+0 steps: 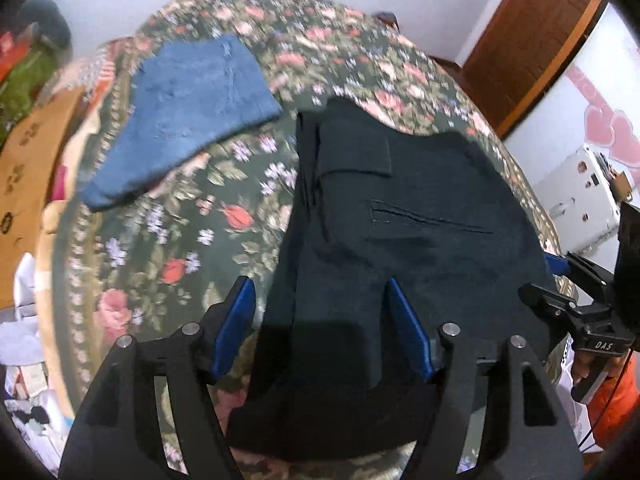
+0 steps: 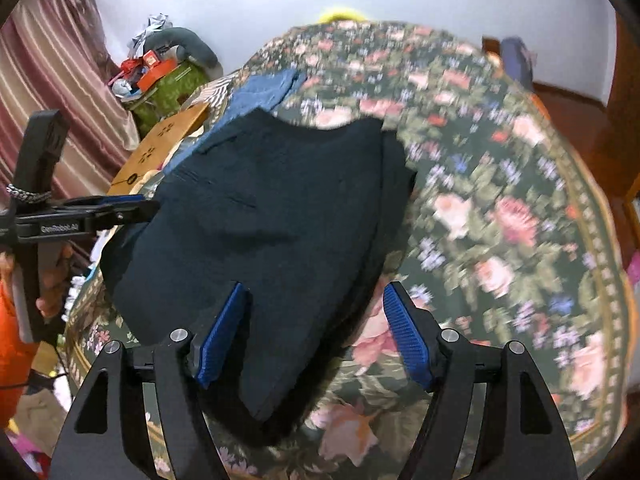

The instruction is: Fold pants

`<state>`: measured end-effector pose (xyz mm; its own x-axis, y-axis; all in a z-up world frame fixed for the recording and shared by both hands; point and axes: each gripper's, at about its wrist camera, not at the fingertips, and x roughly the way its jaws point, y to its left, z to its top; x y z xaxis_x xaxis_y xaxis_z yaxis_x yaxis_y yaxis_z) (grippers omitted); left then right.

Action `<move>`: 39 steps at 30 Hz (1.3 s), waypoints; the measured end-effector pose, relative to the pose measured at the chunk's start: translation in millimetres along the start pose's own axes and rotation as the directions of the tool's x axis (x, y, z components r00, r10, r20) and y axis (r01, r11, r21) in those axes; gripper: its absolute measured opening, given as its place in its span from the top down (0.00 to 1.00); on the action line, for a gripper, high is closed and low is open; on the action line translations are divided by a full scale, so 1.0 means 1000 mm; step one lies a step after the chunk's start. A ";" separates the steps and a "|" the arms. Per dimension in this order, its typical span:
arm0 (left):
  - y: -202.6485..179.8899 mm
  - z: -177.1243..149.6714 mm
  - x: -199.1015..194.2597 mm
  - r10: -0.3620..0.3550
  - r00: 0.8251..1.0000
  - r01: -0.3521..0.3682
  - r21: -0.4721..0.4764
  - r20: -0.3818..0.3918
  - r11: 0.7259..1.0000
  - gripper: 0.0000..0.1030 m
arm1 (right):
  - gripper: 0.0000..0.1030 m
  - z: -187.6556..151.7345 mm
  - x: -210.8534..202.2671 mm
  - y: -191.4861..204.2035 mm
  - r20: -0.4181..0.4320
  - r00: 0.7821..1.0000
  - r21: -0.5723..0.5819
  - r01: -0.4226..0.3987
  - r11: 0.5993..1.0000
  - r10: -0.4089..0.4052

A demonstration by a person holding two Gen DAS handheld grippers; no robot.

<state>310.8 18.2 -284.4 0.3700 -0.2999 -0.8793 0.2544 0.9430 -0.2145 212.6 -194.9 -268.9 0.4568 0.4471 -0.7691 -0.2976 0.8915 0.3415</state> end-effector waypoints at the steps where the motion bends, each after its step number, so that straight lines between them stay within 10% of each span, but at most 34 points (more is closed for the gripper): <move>1: 0.001 0.001 0.004 -0.012 1.000 0.012 -0.002 -0.008 1.000 0.33 | 0.34 0.001 0.001 -0.001 -0.003 1.000 0.009 -0.012 1.000 0.012; 16: 0.008 0.042 0.044 -0.154 0.984 0.152 -0.029 -0.089 0.988 0.25 | 0.29 0.026 0.038 -0.020 -0.061 0.988 0.080 -0.137 0.987 0.142; 20: 0.008 0.045 0.045 -0.213 0.973 0.206 -0.077 -0.091 0.975 0.48 | 0.47 0.031 0.036 -0.023 -0.060 0.983 0.077 -0.166 0.983 0.171; 29: -0.028 0.034 0.021 -0.050 0.999 0.050 0.050 -0.013 0.997 0.69 | 0.71 0.040 0.019 0.000 0.020 0.997 -0.029 -0.068 0.997 0.069; 39: -0.048 0.025 -0.046 0.041 0.989 -0.055 0.097 0.141 0.994 0.75 | 0.77 0.062 -0.020 0.033 0.093 0.993 -0.124 -0.058 0.991 0.069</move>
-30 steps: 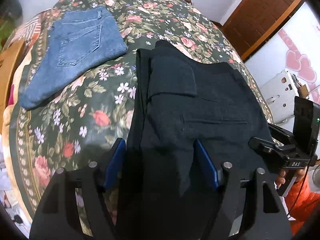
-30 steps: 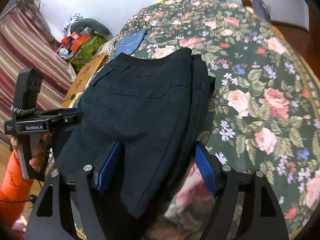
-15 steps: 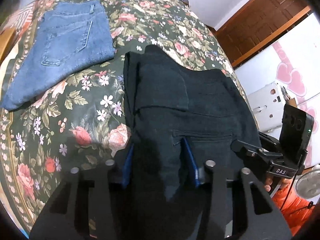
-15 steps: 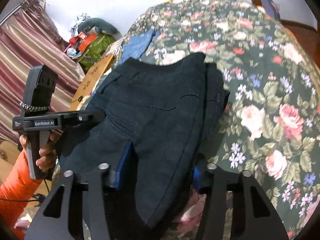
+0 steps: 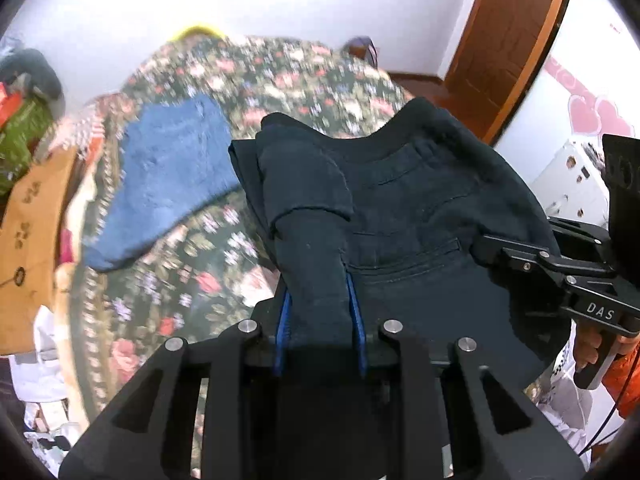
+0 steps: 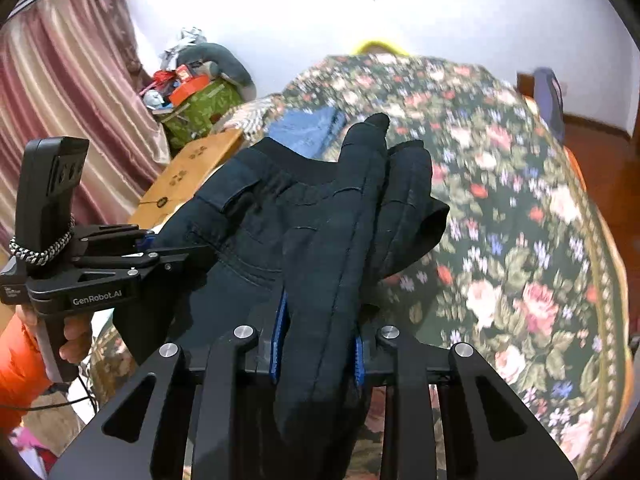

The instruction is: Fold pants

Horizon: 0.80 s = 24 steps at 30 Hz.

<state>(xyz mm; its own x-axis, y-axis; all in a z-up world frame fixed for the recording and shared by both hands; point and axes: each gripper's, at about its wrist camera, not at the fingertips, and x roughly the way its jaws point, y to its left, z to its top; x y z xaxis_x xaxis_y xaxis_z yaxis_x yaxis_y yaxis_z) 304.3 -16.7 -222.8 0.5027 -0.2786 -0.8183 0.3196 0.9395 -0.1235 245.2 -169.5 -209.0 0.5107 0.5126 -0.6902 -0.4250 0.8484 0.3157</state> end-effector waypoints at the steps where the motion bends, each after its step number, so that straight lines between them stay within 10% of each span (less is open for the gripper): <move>1: 0.002 0.003 -0.009 0.006 1.000 -0.005 -0.008 0.017 1.000 0.75 | 0.77 0.005 -0.003 0.004 0.014 1.000 -0.012 -0.002 1.000 0.002; 14: 0.055 0.053 -0.101 0.119 0.968 -0.100 -0.095 0.223 0.990 0.75 | 0.78 0.087 -0.008 0.059 0.169 0.982 -0.143 -0.059 0.988 0.083; 24: 0.129 0.102 -0.091 0.176 0.942 -0.131 -0.171 0.284 0.976 0.75 | 0.78 0.149 0.052 0.071 0.180 0.976 -0.176 -0.091 0.980 0.123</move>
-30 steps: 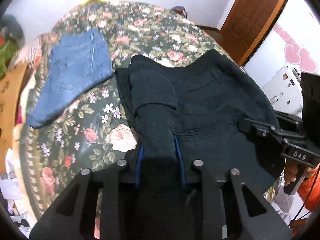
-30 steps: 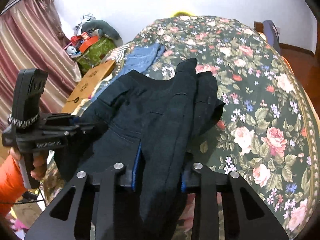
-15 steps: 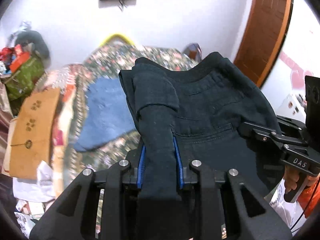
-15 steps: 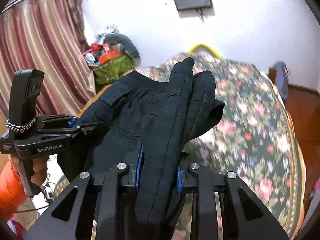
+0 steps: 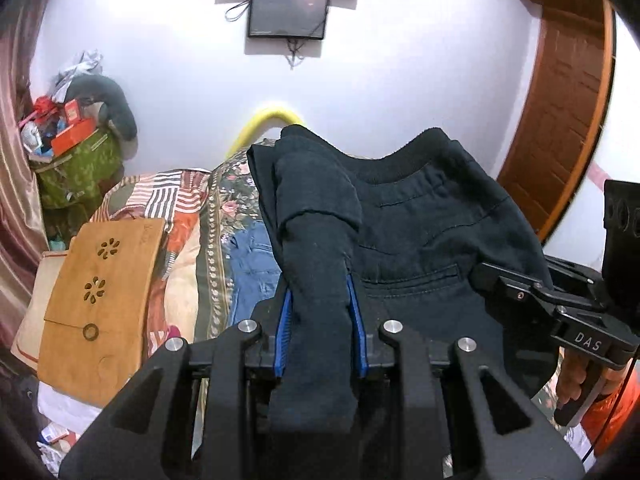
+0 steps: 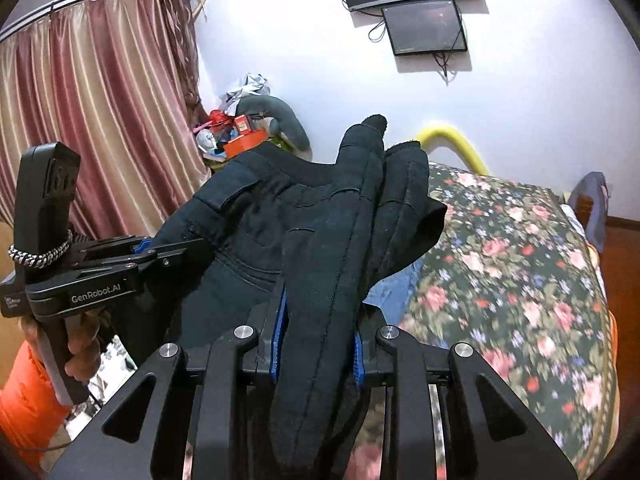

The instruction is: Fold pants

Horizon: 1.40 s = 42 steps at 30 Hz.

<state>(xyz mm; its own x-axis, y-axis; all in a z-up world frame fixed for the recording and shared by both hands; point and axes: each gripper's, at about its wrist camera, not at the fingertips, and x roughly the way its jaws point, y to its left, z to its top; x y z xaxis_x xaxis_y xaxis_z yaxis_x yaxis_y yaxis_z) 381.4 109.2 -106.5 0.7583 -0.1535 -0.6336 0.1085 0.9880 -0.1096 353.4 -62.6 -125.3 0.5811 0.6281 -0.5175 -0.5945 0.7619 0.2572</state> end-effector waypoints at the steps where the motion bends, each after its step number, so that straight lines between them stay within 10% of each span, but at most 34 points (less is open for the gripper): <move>1: 0.007 0.002 0.010 0.003 1.000 -0.003 -0.007 -0.004 1.000 0.75 | 0.77 0.002 0.012 -0.002 -0.008 1.000 0.000 0.001 1.000 -0.001; 23: 0.108 -0.052 0.259 0.011 0.950 -0.063 -0.157 -0.313 0.986 0.73 | 0.75 -0.037 0.215 -0.074 -0.314 0.947 -0.015 0.071 0.997 -0.072; 34: 0.114 -0.049 0.207 0.126 0.945 -0.179 -0.152 -0.301 0.972 0.60 | 0.63 -0.030 0.161 -0.054 -0.296 0.938 -0.099 0.160 0.982 -0.183; 42: 0.066 -0.032 0.088 0.147 0.974 -0.158 -0.048 -0.174 0.986 0.60 | 0.58 -0.006 0.060 -0.007 -0.159 0.971 -0.112 0.164 0.980 -0.180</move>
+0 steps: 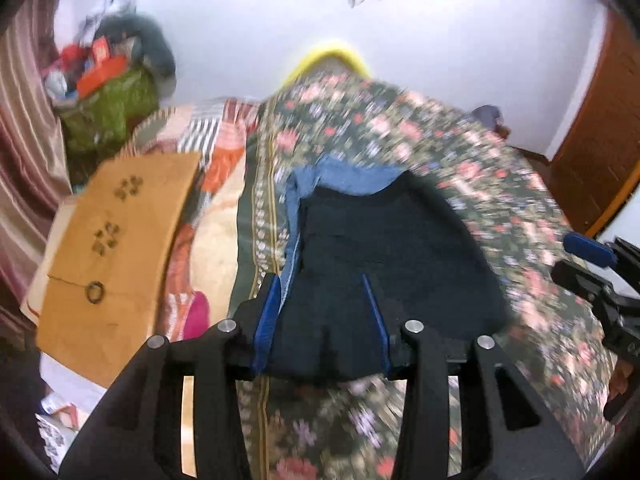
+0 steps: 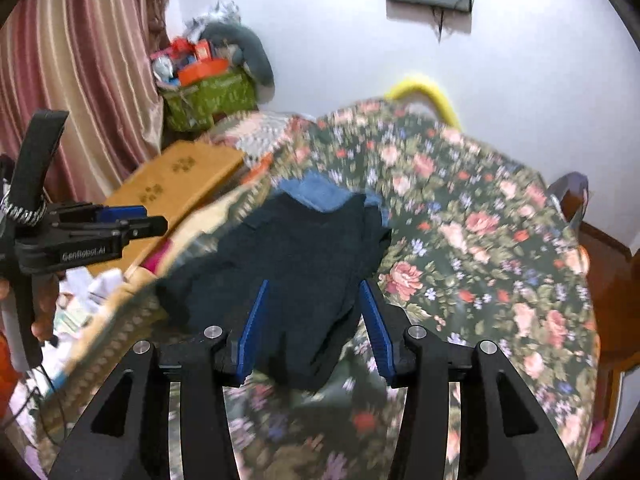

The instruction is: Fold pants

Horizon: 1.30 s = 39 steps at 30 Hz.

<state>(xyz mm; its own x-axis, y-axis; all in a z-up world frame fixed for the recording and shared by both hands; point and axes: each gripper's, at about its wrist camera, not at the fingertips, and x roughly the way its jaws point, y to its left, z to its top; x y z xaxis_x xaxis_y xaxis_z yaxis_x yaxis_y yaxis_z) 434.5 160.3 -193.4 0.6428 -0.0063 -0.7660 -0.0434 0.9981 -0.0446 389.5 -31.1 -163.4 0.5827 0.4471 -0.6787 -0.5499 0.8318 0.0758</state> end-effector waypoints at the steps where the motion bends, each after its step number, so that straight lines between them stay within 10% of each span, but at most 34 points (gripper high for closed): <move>1: -0.006 -0.001 -0.017 -0.001 1.000 0.001 0.019 0.017 1.000 0.59 | 0.58 0.001 -0.015 0.004 0.023 1.000 0.003 -0.002 1.000 0.002; 12: -0.062 -0.045 -0.213 -0.040 0.956 0.010 0.105 0.291 0.994 0.58 | 0.58 -0.014 -0.175 0.051 0.286 0.958 0.005 -0.031 1.000 0.028; 27: -0.091 -0.128 -0.367 -0.042 0.787 -0.013 0.085 0.616 0.996 0.53 | 0.57 -0.062 -0.292 0.102 0.577 0.816 -0.064 -0.009 0.998 0.044; 39: -0.085 -0.161 -0.385 -0.019 0.733 0.005 0.022 0.680 1.000 0.03 | 0.14 -0.071 -0.287 0.108 0.604 0.797 -0.036 0.013 0.999 0.012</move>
<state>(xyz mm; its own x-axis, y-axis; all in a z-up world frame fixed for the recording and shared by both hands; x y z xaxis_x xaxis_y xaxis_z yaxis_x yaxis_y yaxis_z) 67.5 68.0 2.3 0.9921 0.0186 -0.1241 -0.0230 0.9991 -0.0343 119.9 -92.8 -12.4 0.8193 0.5648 -0.0986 -0.5638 0.8249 0.0409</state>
